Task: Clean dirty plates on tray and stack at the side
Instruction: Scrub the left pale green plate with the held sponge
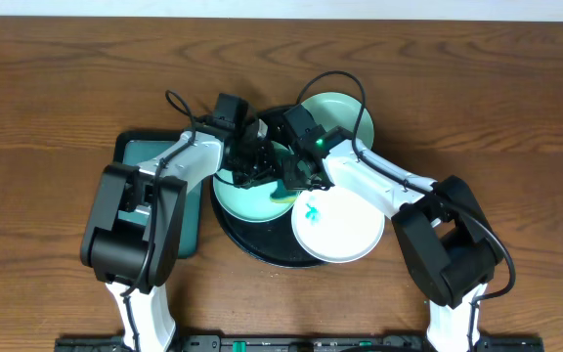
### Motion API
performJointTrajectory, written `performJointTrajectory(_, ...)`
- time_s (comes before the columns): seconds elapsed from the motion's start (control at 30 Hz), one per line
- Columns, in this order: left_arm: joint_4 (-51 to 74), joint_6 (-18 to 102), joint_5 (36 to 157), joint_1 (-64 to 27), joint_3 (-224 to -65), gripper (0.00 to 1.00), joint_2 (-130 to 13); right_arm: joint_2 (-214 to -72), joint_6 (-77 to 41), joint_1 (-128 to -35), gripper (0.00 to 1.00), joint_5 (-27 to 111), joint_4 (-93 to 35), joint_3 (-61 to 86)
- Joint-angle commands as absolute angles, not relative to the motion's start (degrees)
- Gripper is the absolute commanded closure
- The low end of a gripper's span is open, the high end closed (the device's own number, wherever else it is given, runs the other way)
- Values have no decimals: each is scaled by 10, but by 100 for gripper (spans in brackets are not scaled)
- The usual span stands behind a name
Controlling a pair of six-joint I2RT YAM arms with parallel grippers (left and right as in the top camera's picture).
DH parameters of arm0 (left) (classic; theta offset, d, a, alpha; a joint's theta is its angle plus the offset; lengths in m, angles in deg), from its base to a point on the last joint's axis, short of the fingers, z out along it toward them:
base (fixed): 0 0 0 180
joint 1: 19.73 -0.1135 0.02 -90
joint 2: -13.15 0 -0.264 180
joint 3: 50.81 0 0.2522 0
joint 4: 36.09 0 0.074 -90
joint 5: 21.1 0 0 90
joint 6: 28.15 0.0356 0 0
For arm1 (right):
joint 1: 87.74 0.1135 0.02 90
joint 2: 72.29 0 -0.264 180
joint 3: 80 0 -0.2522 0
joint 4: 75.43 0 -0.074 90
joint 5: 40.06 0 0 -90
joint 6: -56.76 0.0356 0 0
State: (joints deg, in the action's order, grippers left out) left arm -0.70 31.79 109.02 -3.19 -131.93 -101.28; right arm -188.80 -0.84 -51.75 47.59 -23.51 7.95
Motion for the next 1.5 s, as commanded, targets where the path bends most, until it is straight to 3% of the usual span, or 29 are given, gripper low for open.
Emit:
performJointTrajectory(0.0, -18, 316, 881, -82, -1317, 93, -1033, -1896, -24, -504, 99, 471, -207, 97)
performJointTrajectory(0.43, 142, 317, 644, -134, -1333, 93, -1032, -1896, -24, -504, 99, 471, -203, 97)
performJointTrajectory(0.73, 288, 285, 611, -115, -1333, 93, -1032, -1896, -24, -504, 99, 471, -208, 97)
performJointTrajectory(1.13, 310, 531, 971, -35, -1333, 93, -1032, -1896, -24, -504, 99, 471, -214, 97)
performJointTrajectory(1.47, 226, 539, 1109, 22, -1333, 93, -1032, -1896, -24, -504, 99, 471, -213, 97)
